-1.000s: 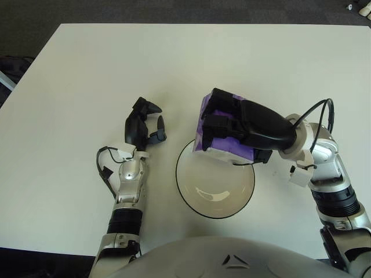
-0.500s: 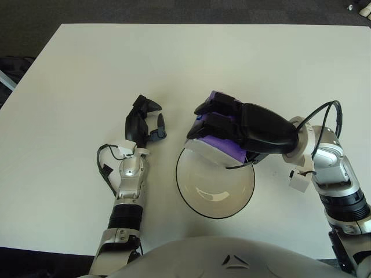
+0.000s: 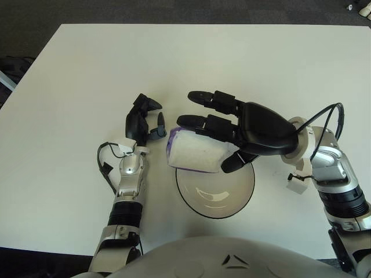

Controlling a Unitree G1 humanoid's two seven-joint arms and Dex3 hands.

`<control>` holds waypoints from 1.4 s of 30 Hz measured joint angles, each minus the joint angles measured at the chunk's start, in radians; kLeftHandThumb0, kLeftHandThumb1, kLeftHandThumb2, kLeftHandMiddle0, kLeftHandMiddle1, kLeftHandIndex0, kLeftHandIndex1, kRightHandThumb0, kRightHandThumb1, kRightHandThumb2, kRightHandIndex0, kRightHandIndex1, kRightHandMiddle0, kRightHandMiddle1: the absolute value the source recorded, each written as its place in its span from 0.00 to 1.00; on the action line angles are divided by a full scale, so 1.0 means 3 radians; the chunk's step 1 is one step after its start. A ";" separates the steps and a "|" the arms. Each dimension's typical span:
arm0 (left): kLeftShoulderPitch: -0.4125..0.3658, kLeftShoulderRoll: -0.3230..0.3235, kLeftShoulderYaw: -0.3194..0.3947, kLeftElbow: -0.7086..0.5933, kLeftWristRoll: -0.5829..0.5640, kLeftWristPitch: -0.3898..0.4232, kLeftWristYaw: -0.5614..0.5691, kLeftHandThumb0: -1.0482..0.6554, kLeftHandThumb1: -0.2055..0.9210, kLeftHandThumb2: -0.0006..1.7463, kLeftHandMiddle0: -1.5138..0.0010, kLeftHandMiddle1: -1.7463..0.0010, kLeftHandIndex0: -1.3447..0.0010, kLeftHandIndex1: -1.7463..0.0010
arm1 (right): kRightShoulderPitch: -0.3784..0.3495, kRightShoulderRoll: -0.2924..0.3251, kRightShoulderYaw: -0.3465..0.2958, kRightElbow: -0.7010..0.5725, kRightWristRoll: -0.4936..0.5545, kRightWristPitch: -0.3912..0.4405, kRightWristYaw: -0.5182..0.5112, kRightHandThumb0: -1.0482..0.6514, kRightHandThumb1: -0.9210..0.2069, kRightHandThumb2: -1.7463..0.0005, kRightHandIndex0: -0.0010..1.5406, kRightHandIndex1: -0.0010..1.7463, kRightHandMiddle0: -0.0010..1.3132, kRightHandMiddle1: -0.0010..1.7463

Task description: Put the tissue paper into the plate.

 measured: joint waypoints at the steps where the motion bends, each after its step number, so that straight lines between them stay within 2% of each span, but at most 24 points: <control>1: 0.0000 0.0000 0.0000 0.0000 0.0000 0.0006 -0.0001 0.32 0.43 0.79 0.30 0.00 0.52 0.00 | 0.0000 -0.0013 0.0005 0.0000 0.0003 0.0027 0.0005 0.06 0.00 0.47 0.00 0.00 0.00 0.00; 13: 0.0003 -0.0001 -0.0003 -0.0011 0.0015 0.0112 0.0017 0.35 0.52 0.72 0.38 0.00 0.58 0.00 | 0.0010 -0.0078 0.0053 -0.0067 0.0014 0.0237 0.0008 0.07 0.00 0.46 0.00 0.00 0.00 0.00; 27: -0.0003 0.0006 -0.0001 0.0005 0.0006 0.0073 0.0007 0.35 0.53 0.71 0.37 0.00 0.59 0.00 | 0.0013 -0.0181 0.0100 -0.0172 0.0043 0.0447 0.0080 0.08 0.00 0.46 0.00 0.00 0.00 0.00; 36: -0.0025 0.0013 0.0005 0.0031 -0.0004 0.0004 -0.0020 0.34 0.51 0.73 0.35 0.00 0.57 0.00 | 0.0054 -0.0216 0.0093 -0.0213 0.0043 0.0422 0.0073 0.09 0.00 0.42 0.00 0.00 0.00 0.00; 42: -0.0057 0.0014 0.0011 0.0074 -0.0011 -0.0007 -0.0021 0.34 0.50 0.73 0.34 0.00 0.57 0.00 | -0.0134 -0.0198 0.0089 0.0020 0.0101 0.0337 0.0050 0.11 0.00 0.44 0.00 0.00 0.00 0.00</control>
